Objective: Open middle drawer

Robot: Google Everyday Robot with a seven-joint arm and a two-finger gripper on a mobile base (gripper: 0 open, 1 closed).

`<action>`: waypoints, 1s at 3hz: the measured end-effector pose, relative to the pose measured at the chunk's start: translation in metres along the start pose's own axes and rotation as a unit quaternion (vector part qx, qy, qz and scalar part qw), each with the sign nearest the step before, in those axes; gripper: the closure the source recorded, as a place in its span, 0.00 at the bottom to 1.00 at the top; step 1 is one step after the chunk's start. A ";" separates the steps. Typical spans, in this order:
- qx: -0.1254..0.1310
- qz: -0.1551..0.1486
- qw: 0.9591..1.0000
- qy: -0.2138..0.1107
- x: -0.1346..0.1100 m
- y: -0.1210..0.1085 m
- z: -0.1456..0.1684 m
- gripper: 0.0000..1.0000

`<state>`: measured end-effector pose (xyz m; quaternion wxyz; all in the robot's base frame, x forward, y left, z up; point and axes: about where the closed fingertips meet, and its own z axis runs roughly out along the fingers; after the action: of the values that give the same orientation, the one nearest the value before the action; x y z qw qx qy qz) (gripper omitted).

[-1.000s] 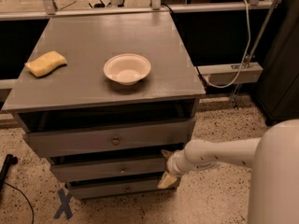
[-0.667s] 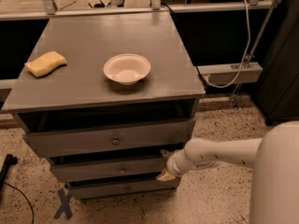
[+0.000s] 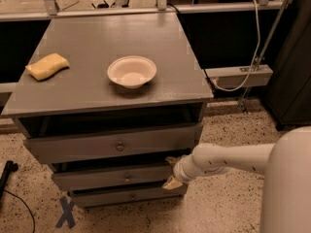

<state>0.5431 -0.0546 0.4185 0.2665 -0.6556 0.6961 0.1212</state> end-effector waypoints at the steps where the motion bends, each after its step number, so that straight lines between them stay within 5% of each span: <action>1: 0.000 0.000 1.000 0.000 -0.001 0.000 -0.001 0.33; 3: 0.000 0.000 1.000 0.000 -0.001 0.000 -0.002 0.34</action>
Offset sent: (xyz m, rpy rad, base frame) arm -0.1533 -0.0311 0.0559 0.3023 0.1660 0.0742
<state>0.5429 -0.0547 0.4212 0.2665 -0.6556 0.6961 0.1213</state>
